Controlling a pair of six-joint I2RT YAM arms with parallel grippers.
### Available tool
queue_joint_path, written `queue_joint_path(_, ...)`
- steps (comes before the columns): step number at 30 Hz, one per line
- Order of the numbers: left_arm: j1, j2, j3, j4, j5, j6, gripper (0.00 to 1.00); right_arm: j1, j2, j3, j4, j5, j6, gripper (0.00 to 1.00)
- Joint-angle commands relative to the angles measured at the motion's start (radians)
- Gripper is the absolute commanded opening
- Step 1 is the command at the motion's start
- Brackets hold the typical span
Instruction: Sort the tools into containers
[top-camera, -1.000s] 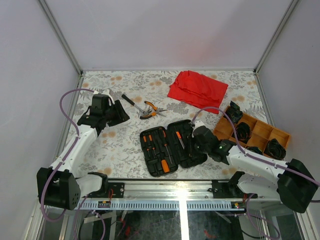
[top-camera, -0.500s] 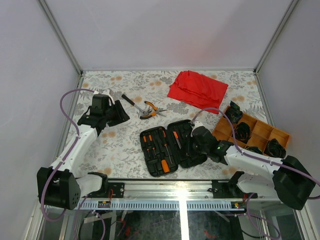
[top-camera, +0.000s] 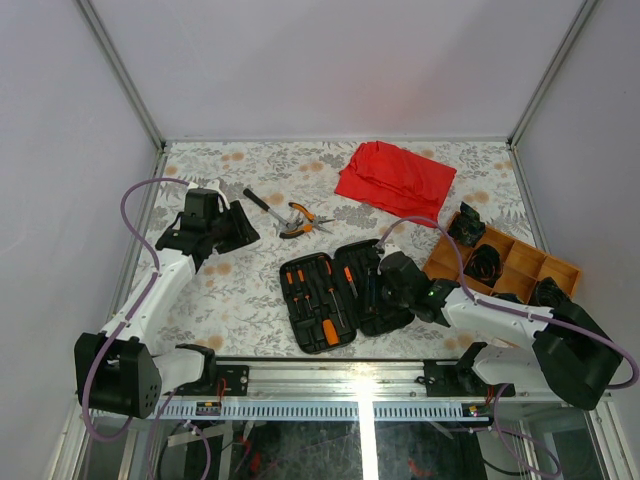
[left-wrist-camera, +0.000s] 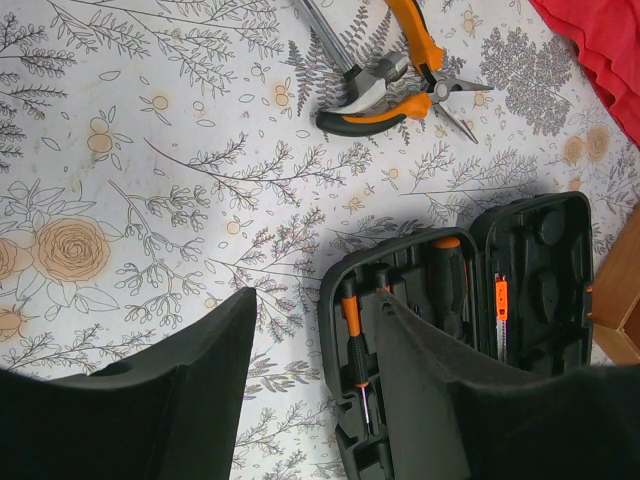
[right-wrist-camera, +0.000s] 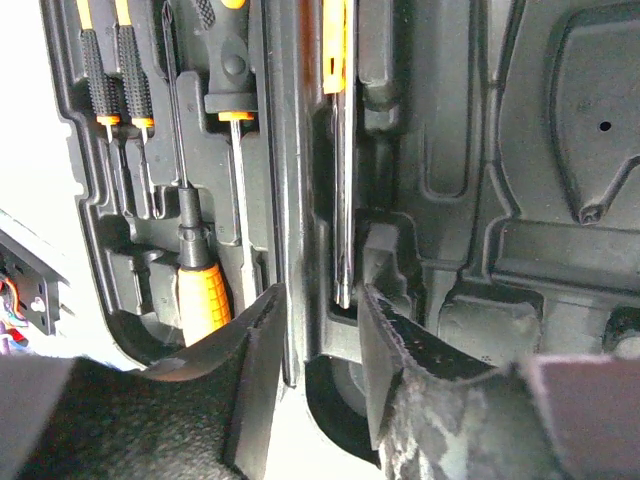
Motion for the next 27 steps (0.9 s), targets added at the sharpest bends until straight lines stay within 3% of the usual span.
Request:
queue_joint_path(1, 0.007, 0.002, -0.011, 0.035, 0.009, 0.018, 0.48, 0.006, -0.021, 0.041, 0.003, 0.010, -0.011, 0.44)
queue_joint_path(5, 0.007, 0.001, -0.012, 0.035, 0.009, 0.018, 0.49, 0.006, -0.036, 0.076, -0.056, 0.063, -0.054, 0.44)
queue_joint_path(10, 0.007, 0.004, -0.012, 0.036, 0.009, 0.017, 0.49, 0.005, -0.037, 0.126, -0.111, 0.118, -0.120, 0.34)
queue_joint_path(27, 0.007, 0.006, -0.014, 0.035, 0.011, 0.014, 0.48, -0.023, 0.191, 0.288, -0.162, 0.050, -0.255, 0.17)
